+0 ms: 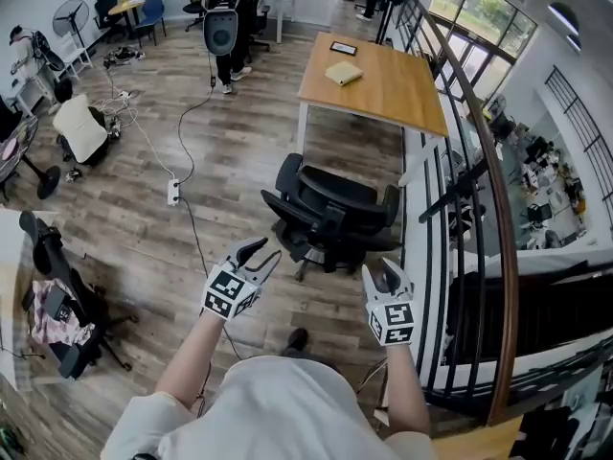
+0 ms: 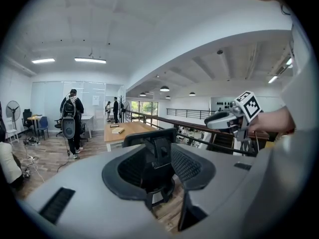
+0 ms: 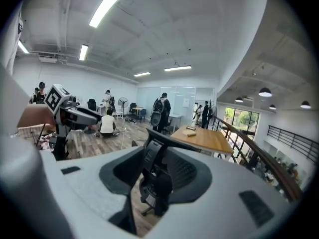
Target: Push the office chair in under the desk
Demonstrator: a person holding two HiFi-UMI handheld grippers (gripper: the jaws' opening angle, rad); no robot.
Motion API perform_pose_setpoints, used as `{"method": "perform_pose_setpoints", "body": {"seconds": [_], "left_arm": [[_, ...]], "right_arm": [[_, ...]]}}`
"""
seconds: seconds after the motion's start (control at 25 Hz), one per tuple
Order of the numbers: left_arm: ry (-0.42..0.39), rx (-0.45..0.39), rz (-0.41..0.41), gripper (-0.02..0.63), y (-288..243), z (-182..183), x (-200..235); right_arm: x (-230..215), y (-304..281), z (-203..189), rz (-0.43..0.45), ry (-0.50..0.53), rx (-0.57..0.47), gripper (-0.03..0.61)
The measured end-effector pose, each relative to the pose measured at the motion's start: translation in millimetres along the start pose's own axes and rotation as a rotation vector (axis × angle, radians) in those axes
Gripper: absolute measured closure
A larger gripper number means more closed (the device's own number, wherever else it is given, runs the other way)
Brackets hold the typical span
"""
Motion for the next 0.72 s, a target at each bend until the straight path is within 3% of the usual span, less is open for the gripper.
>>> {"method": "perform_pose_setpoints", "body": {"seconds": [0.44,0.72], "left_arm": [[-0.121,0.130,0.030,0.462,-78.3,-12.3,20.8],[-0.173,0.199,0.037,0.462,-106.5,-27.7,36.1]], "right_arm": [[-44.7,-70.0,-41.8,0.150,0.147,0.123,0.451],[-51.2,-99.7,-56.1,0.198,0.173,0.197,0.451]]}}
Point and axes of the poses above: the fingertips, and each gripper's own axes: y backward along the fingers, x to its left, z out of its top, the point moved 4 cm from there along y, backward along the fingers, and after that the axes turned 6 degrees about y, right-handed, at the moved point
